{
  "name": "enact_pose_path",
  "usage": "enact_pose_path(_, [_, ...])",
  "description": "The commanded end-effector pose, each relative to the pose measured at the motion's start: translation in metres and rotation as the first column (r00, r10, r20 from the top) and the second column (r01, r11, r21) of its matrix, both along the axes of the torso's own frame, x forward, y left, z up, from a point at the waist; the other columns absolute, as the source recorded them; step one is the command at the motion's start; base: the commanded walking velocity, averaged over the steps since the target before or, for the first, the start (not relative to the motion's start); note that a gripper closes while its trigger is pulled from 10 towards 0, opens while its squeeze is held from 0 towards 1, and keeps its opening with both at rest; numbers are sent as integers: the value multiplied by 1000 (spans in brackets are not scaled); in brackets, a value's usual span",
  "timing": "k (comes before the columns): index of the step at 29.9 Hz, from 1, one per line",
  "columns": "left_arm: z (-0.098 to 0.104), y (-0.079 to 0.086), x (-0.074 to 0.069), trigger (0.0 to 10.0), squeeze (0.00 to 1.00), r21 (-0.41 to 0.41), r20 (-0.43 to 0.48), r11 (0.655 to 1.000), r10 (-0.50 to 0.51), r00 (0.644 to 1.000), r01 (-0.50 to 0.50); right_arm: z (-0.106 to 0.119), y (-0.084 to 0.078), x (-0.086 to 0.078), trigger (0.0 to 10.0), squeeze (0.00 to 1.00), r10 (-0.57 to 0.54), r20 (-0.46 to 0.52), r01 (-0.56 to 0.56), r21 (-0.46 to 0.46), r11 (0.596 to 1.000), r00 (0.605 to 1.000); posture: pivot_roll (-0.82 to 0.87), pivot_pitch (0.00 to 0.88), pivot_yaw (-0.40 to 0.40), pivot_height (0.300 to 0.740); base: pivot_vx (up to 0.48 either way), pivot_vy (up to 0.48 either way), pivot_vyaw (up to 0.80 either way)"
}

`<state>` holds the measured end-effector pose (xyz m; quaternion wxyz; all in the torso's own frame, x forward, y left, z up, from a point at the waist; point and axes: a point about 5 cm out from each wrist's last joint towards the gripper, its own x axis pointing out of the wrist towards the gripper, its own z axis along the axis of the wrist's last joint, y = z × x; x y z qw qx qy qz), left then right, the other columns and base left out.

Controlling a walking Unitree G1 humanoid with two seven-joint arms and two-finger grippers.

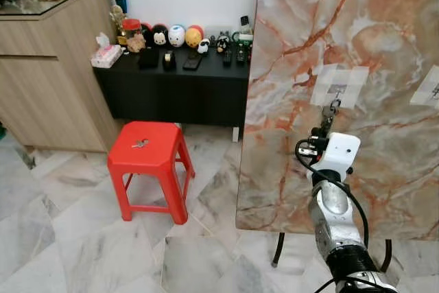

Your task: Hang keys on a hook

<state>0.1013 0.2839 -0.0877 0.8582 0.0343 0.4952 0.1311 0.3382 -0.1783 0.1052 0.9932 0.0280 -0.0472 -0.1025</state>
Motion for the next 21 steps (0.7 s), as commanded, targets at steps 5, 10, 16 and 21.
enact_pose_path(5, [1,0,6,10000,0,-4,12,1000,2,1000,-2,15,-13,4,10000,0,-39,46,39,-10,999,998,-22,0,-18,740,0,-374,0])
enact_pose_path(10, [-1,-6,5,10000,0,-16,8,1000,12,1000,-12,20,-12,7,10000,0,-21,56,23,-39,999,998,-23,0,-32,740,0,-400,0])
enact_pose_path(16, [-5,-13,2,10000,0,-31,0,999,15,1000,-15,24,-15,9,10000,0,-27,61,30,-43,999,998,-35,0,-30,740,0,-397,0])
enact_pose_path(21, [-6,-20,3,10000,0,-44,6,999,-2,1000,2,27,-14,9,10000,0,-28,65,31,-45,999,998,-32,0,-30,740,0,-397,0])
